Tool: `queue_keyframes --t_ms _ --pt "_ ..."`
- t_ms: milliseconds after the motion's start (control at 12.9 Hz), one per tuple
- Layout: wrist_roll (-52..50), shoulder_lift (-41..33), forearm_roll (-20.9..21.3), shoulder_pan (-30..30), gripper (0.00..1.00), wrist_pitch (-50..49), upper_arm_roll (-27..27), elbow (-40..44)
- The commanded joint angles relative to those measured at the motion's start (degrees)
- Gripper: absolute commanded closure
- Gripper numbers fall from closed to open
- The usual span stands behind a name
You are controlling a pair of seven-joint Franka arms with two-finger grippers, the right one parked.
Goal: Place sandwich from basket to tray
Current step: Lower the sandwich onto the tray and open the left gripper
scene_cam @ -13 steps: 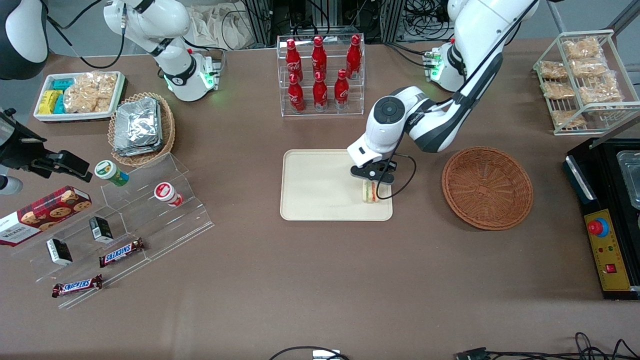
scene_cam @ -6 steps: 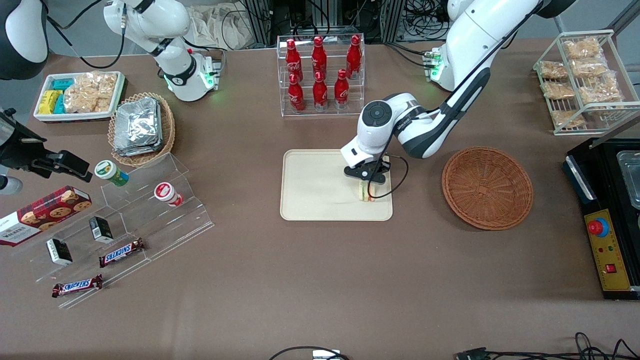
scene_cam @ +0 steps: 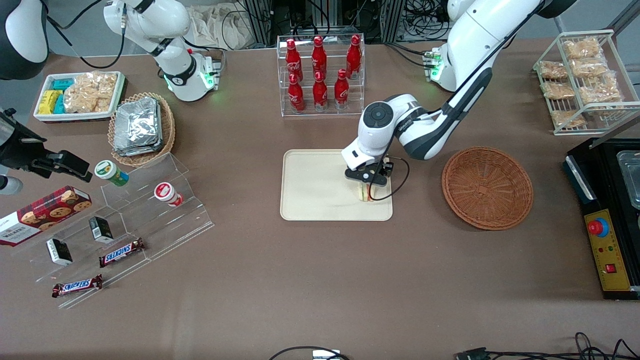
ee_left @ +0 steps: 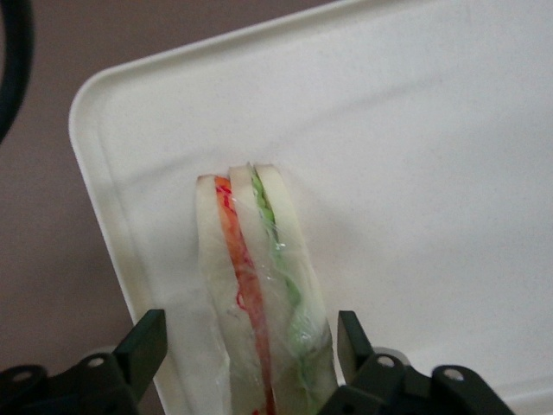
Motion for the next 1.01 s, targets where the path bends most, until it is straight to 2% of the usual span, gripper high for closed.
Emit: queue_keyframes --t_ms 0,465,697,852,930 --pt "-0.8 -0.1 0.6 1.0 0.00 -7.7 0.2 6.2" --pt "-1.2 -3.5 0.3 8.4 0.00 -10.6 0.1 11.1" --pt "-0.6 -4.1 -0.1 12.1 0.00 -17.7 -0.1 16.4" --pt "-0.3 -4.0 -3.9 13.0 0.00 -22.3 0.1 21.0" --pt "-0.2 -4.2 -4.5 15.0 0.00 -23.2 -0.1 21.6"
